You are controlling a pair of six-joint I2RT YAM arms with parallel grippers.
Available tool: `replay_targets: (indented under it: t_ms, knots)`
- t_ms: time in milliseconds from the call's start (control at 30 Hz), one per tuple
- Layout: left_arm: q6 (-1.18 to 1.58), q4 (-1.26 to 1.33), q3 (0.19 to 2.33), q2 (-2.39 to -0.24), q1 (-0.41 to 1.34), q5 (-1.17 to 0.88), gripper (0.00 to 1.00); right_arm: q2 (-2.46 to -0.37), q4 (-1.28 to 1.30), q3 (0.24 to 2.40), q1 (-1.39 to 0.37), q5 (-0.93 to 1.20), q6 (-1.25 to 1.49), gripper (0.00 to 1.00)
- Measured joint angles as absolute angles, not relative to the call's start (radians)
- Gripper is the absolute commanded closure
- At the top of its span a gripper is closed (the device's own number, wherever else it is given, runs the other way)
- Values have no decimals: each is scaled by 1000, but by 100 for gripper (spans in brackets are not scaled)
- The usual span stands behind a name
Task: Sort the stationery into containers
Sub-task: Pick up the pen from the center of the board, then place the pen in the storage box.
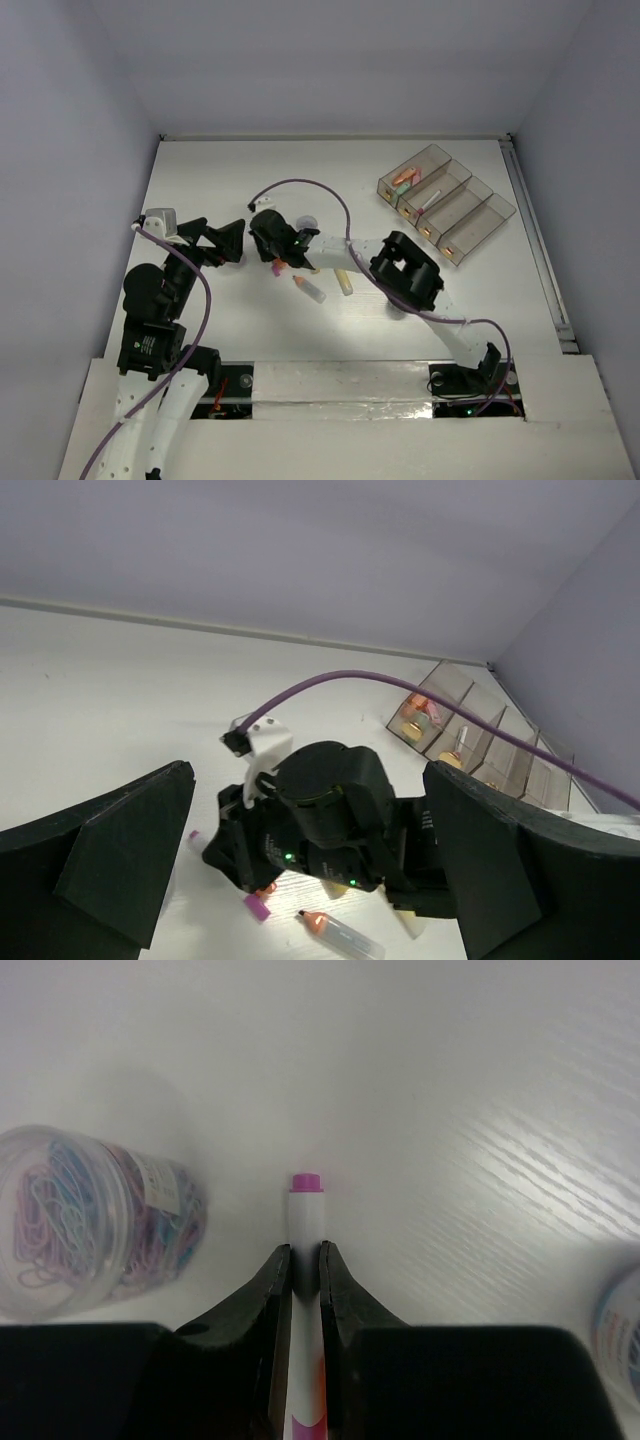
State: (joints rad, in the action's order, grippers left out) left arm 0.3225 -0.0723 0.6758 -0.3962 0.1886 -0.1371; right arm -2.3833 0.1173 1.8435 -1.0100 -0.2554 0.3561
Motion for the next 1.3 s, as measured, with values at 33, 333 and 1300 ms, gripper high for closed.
replay_targets:
  t_ms: [33,333,1300]
  knots:
    - [323,-72,676,-396,189,-137,1,-2364,109,1813,-1005,-251,365,100]
    - [323,-72,676,-396,189,-138,1,-2115,-17,1612,-928,-196,443,100]
    - [323,-72,676,-414,188,-155,1,-1644,-299,1026,-19,-163,710,96]
